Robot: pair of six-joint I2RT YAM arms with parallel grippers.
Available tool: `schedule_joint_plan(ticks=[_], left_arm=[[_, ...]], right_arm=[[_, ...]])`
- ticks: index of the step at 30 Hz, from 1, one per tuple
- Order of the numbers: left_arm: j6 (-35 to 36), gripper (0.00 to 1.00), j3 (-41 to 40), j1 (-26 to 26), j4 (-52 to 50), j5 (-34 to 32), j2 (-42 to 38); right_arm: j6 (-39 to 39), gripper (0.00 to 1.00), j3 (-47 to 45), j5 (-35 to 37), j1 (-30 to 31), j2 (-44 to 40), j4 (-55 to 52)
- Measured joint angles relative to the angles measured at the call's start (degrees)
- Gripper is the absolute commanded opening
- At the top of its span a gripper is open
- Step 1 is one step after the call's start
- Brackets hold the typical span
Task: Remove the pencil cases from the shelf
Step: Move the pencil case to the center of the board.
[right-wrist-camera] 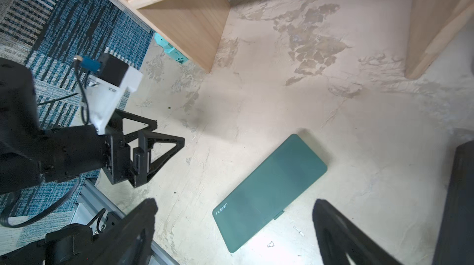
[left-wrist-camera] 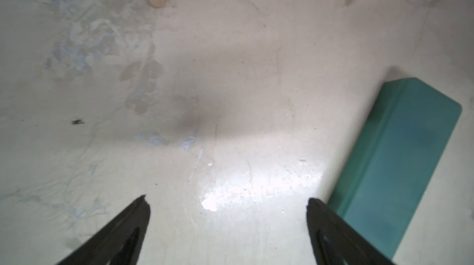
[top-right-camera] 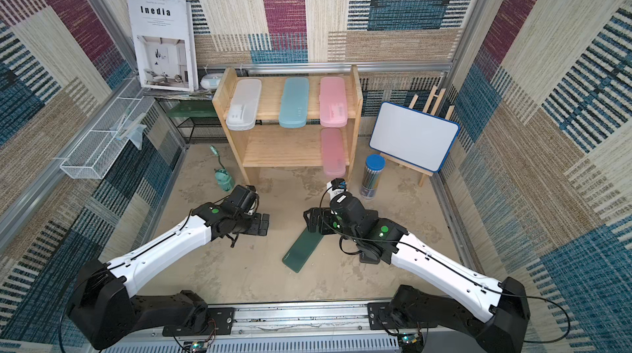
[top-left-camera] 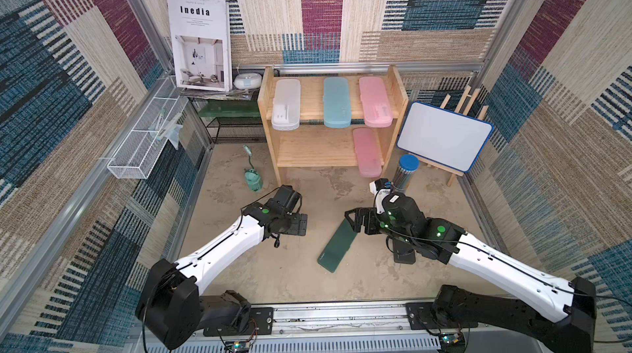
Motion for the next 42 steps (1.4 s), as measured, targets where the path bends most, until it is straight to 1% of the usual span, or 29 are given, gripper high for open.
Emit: schedule_joint_plan(ticks=[5,8,13,16,18,25,36,42], left_arm=[[1.5,1.0,-1.4,1.8,1.3,0.3,-3.8],[1.6,1.0,-2.8,2.6,2.5,1.3,-5.1],[1.6,1.0,-4.4,3.3,3.7,3.0,-5.1],[1.9,0.99,-5.4,3.3,4.0,4.1,-5.4],[2.0,1.0,-6.1,3.3,4.0,4.2,-5.9],[2.2,1.0,-6.5,3.3,4.2,5.6,-5.8],[2.6,1.0,-6.8,3.4,5.6,6.3,-5.2],[2.6,1.0,-7.1,3.4,5.9,7.0,-5.2]], right_arm=[[10.3,0.99,0.2,0.5,1.5,10.8,-3.5],[14.6,0.99,3.5,0.8,2.9,16.1,-5.6],[19.1,0.99,12.9,1.3,4.5,27.0,-7.4],[21.4,0.99,15.4,0.6,4.5,32.7,-9.3],[23.0,0.99,15.8,-0.3,4.6,35.1,-10.8],[27.3,0.99,15.6,-1.0,5.1,36.4,-12.8],[30.3,1.0,14.2,-2.7,5.8,39.6,-12.5],[30.1,0.87,14.9,-2.9,5.8,40.8,-12.2]])
